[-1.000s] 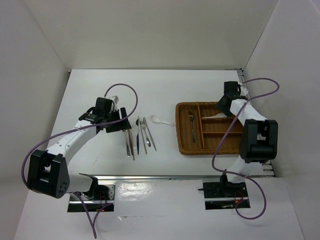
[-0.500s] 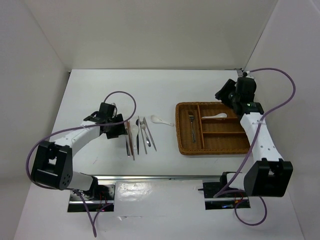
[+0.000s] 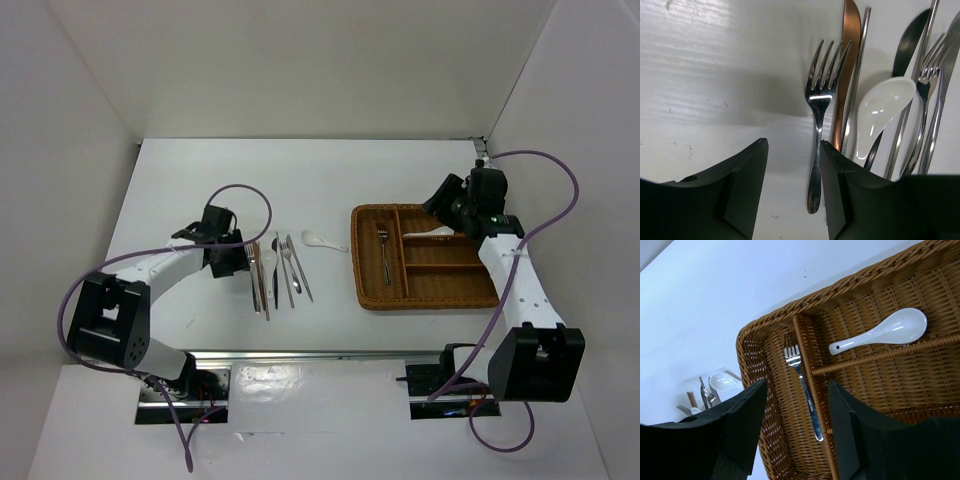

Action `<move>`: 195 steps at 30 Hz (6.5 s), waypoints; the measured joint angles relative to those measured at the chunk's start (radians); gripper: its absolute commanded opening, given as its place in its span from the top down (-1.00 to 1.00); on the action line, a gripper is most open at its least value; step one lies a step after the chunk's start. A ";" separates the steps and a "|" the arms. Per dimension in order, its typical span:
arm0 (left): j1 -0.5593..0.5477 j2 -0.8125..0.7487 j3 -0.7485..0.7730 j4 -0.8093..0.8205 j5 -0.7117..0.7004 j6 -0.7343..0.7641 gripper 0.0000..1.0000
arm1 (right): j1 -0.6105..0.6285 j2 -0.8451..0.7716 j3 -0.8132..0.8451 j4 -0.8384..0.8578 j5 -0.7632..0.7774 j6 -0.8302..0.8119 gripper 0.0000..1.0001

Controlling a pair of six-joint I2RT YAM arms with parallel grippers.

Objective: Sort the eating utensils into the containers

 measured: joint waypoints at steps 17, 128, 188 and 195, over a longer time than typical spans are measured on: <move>0.032 0.126 0.123 0.095 -0.036 0.051 -0.16 | 0.000 0.020 -0.001 0.005 -0.029 -0.014 -0.19; -0.148 -0.295 0.194 0.133 0.355 0.155 -0.03 | 0.936 0.328 0.130 0.306 0.048 -0.106 1.00; -0.106 -0.288 -0.091 0.017 0.019 -0.026 -0.50 | 0.505 -0.160 -0.179 0.069 0.122 -0.078 -0.27; -0.106 -0.274 -0.117 0.145 0.058 -0.020 -0.41 | 0.505 -0.163 -0.217 0.042 0.121 -0.054 -0.30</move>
